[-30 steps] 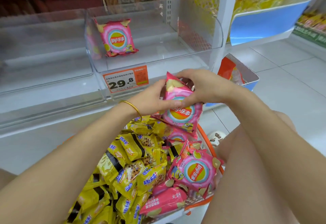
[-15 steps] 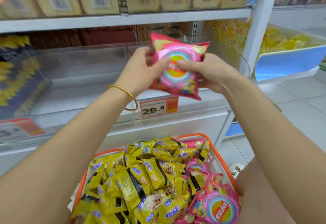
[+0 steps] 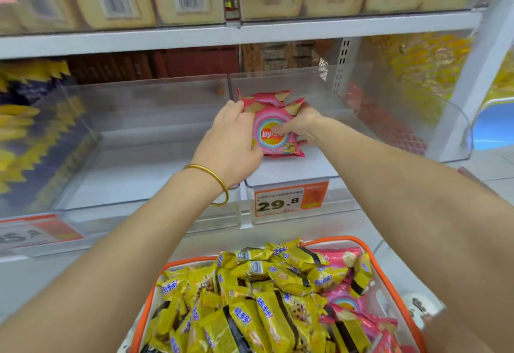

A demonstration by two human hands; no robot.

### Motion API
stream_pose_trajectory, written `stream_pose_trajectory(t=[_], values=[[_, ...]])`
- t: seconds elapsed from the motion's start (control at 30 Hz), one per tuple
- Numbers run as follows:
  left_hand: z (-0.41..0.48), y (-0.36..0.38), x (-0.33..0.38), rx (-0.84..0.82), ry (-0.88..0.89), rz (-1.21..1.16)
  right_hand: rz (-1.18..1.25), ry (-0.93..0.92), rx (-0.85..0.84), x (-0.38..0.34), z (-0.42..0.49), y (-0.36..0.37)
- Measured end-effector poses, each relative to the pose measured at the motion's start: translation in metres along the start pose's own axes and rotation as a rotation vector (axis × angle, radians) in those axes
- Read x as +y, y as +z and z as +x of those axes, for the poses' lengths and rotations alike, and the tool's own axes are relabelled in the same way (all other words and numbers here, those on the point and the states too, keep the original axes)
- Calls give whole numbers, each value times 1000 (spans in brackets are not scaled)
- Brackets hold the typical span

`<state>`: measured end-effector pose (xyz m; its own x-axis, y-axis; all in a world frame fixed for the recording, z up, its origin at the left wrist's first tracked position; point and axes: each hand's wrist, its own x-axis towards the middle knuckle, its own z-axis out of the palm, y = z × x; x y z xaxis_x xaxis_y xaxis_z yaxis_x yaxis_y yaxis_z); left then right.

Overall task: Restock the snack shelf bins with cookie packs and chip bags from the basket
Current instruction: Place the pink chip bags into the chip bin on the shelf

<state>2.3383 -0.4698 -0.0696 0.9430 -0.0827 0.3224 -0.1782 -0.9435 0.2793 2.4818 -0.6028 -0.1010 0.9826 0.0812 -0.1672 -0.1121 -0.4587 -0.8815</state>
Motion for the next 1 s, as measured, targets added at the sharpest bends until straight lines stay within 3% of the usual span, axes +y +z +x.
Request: stream_pose_trajectory(t=[0.27,0.47,0.6,0.67,0.8,0.9,1.0], values=[[0,1,-2,-5,-7,-12,-123,-18,-122,2,12,-1],[-7,-1,1,67,27,-24,-276,18,-83,-6,-13,-11],[-34,-7,15,295,211,-70,-406,-167,92,-19,-63,-36],[-58,-6,32,350,308,-153,-338,-321,149,-17,-110,-55],[-107,23,60,168,436,-267,-284,-342,-108,14,-202,-85],[-126,57,62,-64,448,-271,-539,-76,-374,64,-207,-79],[-134,85,62,-253,391,-245,-846,162,-524,119,-189,-63]])
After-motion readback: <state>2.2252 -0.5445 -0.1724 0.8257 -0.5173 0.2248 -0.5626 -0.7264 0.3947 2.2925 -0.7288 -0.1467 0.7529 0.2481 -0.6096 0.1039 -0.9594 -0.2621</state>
